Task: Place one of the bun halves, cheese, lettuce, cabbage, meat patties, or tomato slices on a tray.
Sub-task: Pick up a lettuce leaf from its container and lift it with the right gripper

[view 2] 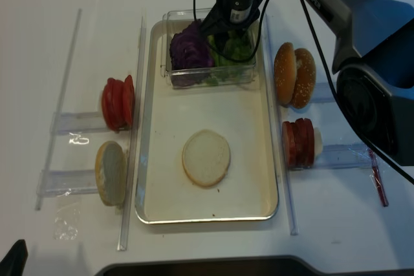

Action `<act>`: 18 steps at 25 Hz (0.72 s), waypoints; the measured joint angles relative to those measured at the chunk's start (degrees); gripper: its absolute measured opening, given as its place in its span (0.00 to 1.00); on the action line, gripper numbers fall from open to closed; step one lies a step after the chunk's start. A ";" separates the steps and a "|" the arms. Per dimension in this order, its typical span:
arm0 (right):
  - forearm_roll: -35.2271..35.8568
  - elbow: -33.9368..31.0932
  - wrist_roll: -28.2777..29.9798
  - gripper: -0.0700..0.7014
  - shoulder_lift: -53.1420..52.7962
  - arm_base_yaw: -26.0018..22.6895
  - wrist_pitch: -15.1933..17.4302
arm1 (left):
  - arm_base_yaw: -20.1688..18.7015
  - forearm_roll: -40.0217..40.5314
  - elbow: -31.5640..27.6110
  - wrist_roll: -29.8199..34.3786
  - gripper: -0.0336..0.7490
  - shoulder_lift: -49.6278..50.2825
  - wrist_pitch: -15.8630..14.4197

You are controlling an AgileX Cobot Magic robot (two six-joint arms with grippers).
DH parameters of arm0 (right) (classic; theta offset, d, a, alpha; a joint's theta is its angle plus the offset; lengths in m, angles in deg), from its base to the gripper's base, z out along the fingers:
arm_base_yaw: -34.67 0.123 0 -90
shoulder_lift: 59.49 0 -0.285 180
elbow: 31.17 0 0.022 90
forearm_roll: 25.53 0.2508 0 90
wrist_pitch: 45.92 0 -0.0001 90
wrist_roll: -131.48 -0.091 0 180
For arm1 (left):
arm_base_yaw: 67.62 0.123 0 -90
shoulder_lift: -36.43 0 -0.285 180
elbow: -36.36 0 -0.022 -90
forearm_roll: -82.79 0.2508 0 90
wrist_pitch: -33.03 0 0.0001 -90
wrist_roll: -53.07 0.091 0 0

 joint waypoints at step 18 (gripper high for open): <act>-0.37 0.00 -0.02 0.55 0.30 0.00 0.33 | 0.00 0.00 0.00 0.00 0.75 0.00 0.00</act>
